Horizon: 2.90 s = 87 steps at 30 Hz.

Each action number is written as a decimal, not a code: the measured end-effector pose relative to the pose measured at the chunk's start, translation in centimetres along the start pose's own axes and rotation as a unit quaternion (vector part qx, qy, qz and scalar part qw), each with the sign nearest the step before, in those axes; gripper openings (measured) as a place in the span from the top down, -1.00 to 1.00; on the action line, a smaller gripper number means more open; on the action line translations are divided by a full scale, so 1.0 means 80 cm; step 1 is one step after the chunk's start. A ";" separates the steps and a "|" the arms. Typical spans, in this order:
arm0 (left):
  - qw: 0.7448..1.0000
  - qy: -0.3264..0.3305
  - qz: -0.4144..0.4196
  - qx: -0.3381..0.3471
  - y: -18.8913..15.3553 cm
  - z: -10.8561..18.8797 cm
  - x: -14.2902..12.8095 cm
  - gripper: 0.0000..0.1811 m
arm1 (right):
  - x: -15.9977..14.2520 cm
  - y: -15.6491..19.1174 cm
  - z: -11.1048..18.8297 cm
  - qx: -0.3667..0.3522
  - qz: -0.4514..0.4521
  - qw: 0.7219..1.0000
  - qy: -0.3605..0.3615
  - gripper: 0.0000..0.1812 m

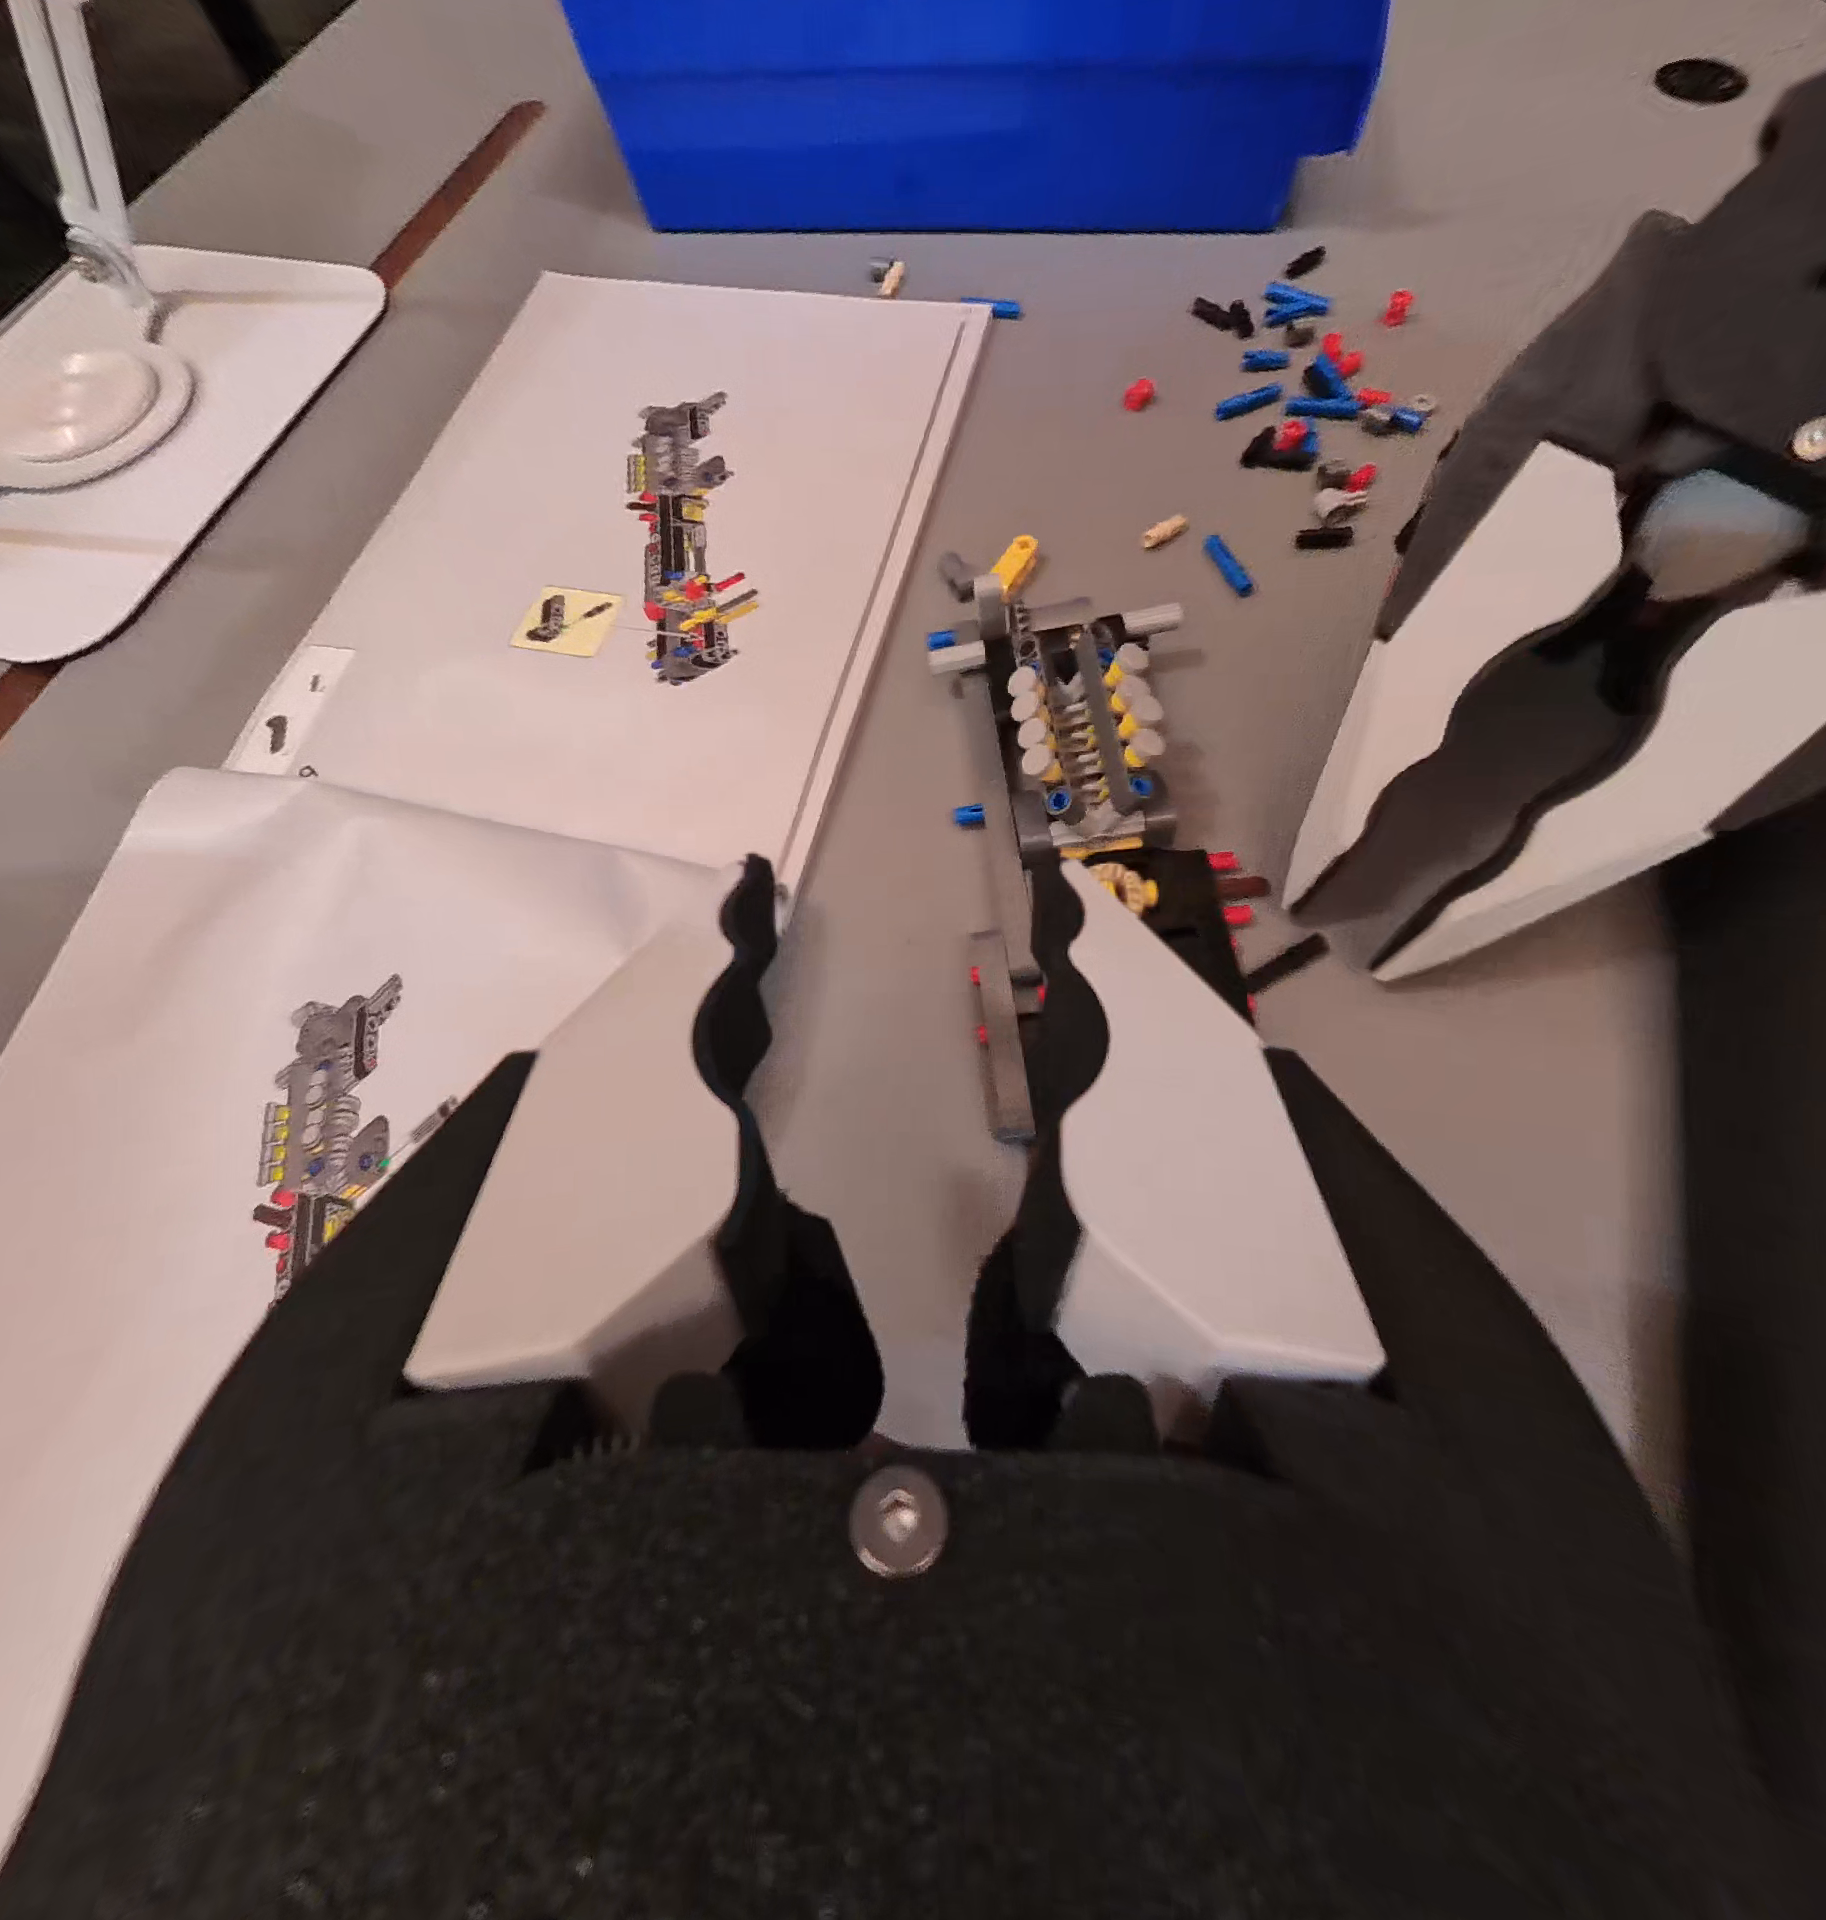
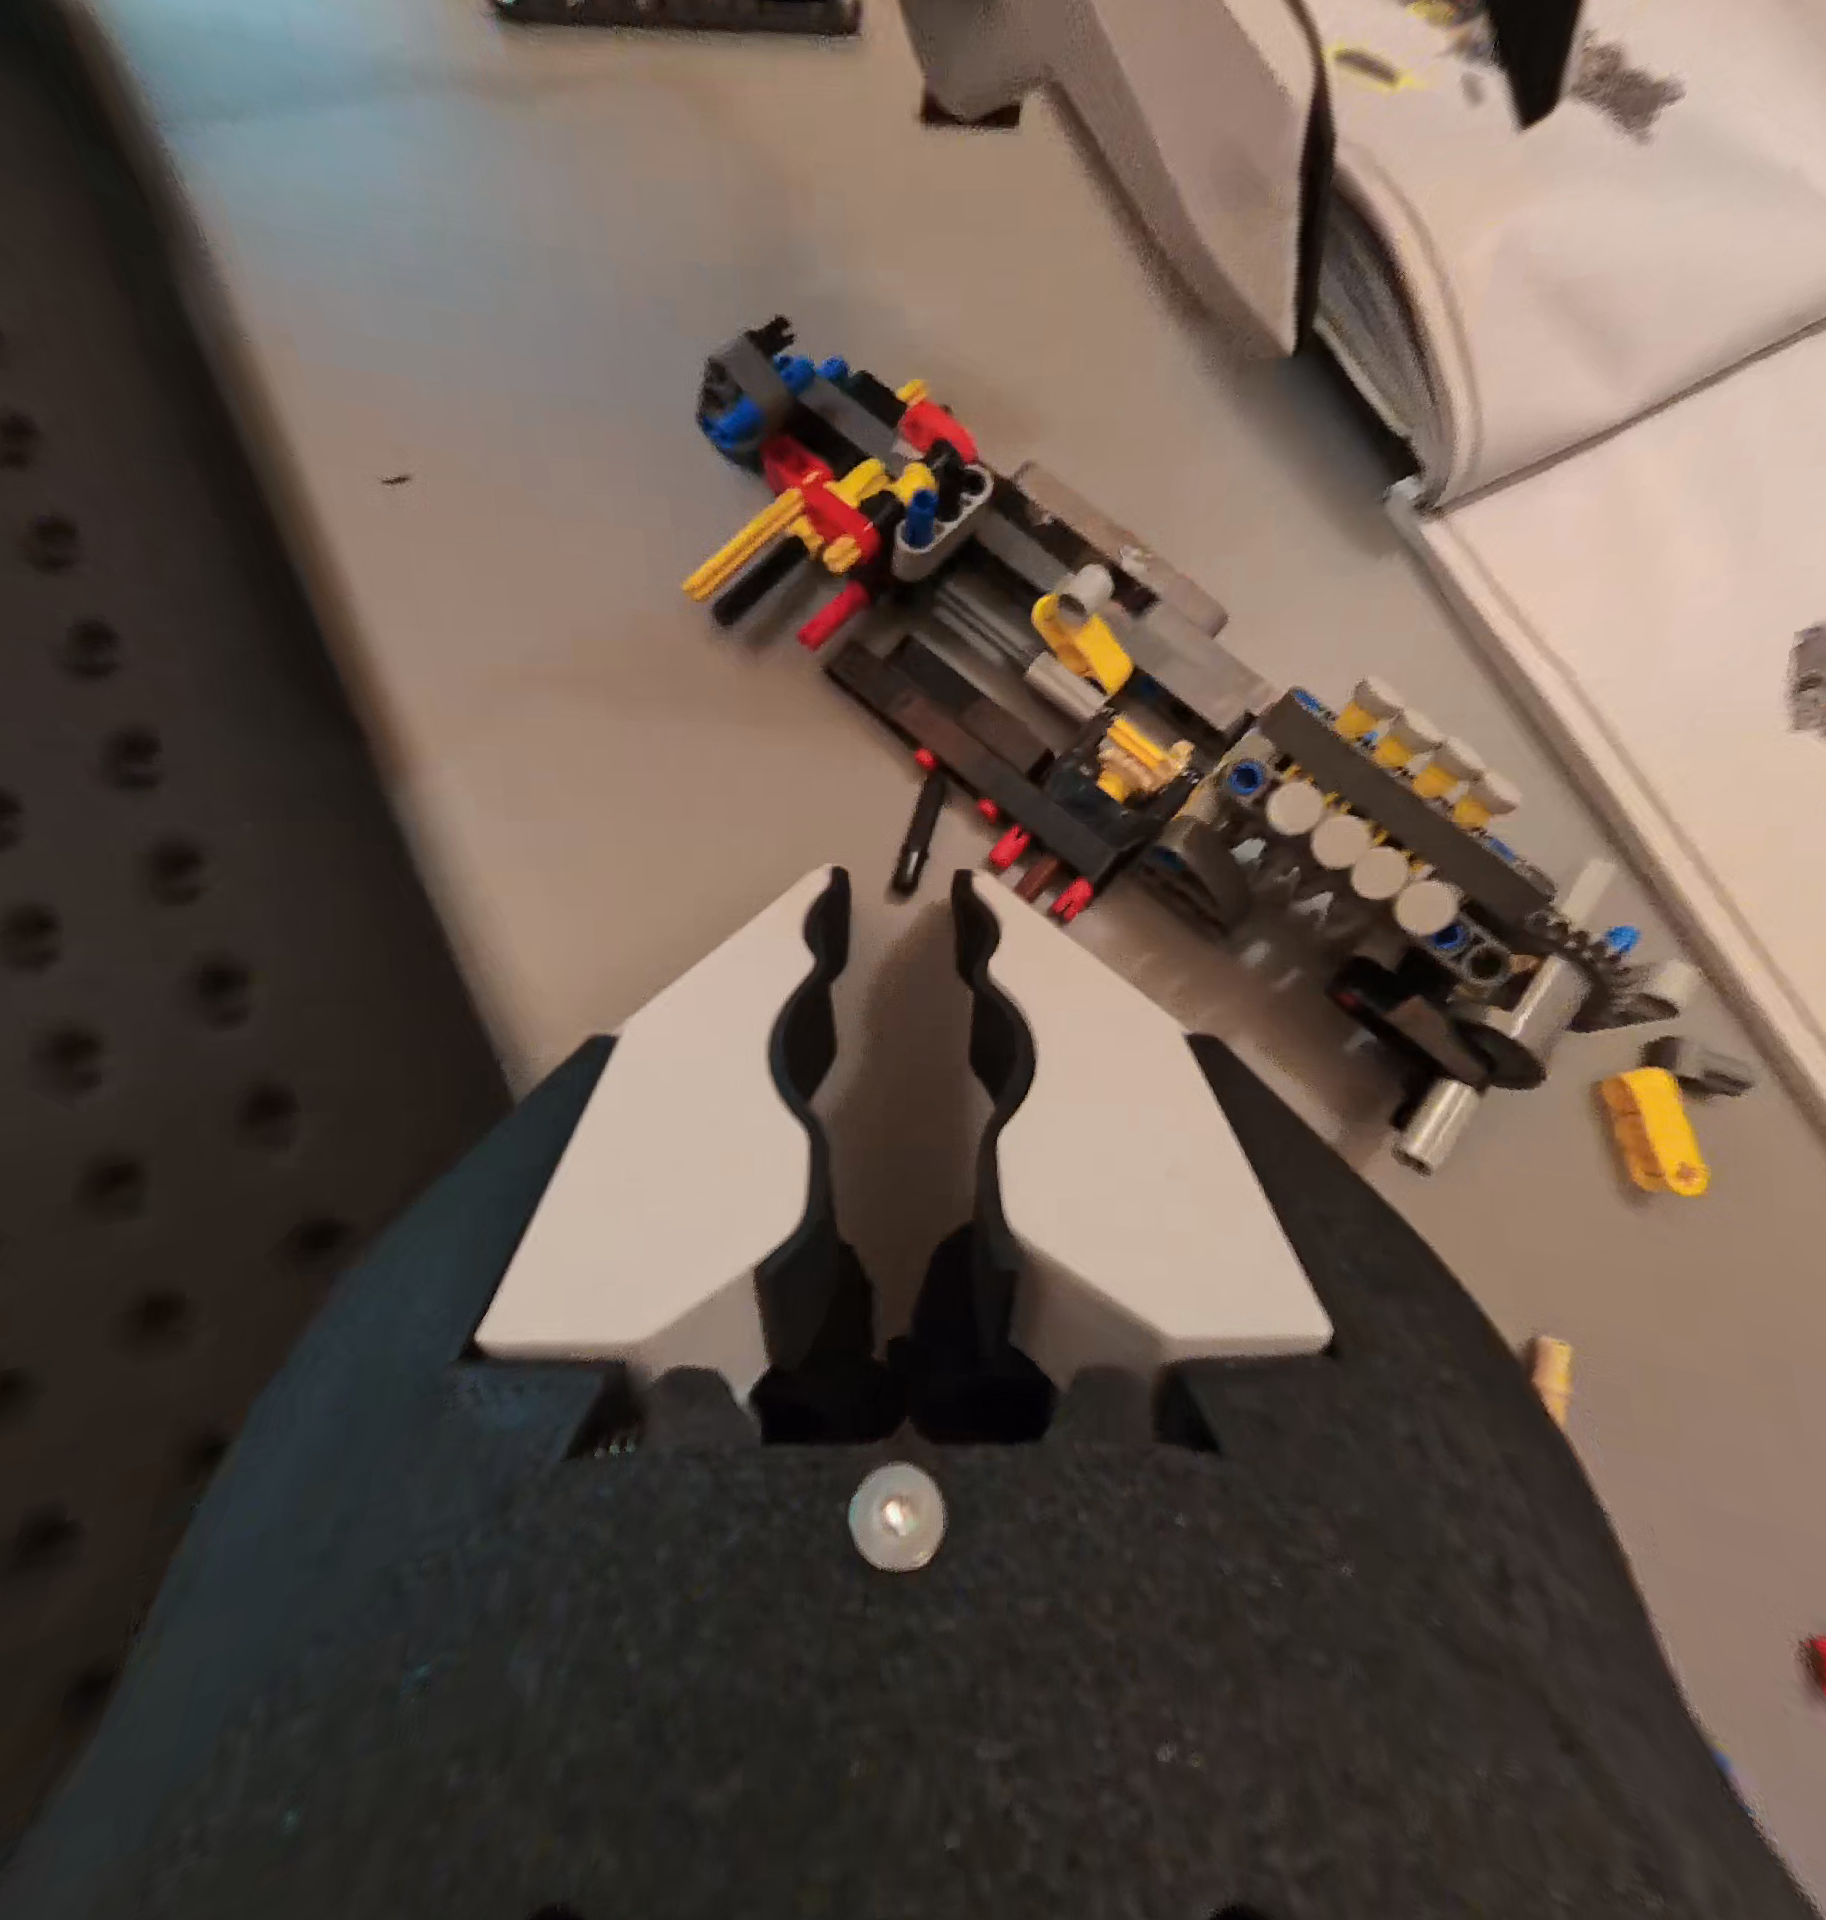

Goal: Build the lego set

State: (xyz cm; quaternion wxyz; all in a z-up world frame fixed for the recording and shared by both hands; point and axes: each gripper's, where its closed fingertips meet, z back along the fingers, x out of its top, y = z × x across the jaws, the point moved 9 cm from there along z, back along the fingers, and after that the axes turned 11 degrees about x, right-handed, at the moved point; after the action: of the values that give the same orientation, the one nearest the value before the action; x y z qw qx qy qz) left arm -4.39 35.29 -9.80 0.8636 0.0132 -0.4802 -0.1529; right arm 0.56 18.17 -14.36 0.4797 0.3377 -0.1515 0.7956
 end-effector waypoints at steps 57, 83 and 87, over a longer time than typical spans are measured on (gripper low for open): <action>0.898 -0.119 -0.381 0.185 -0.132 -0.025 0.042 0.97 | -0.006 -0.030 0.085 0.079 -0.068 0.933 -0.345 0.91; 0.888 -0.171 -0.377 0.199 -0.137 -0.009 0.044 0.98 | -0.011 -0.036 0.092 0.150 -0.108 0.912 -0.367 0.96; 0.898 -0.166 -0.365 0.183 -0.135 -0.006 0.043 0.99 | -0.009 -0.033 0.093 0.129 -0.093 0.918 -0.364 0.96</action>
State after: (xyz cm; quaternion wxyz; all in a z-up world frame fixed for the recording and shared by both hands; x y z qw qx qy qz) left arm -4.97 23.97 -9.05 0.6376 0.3200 -0.5975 -0.3662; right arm 5.98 14.79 -9.67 0.4157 0.6755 -0.1791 0.5821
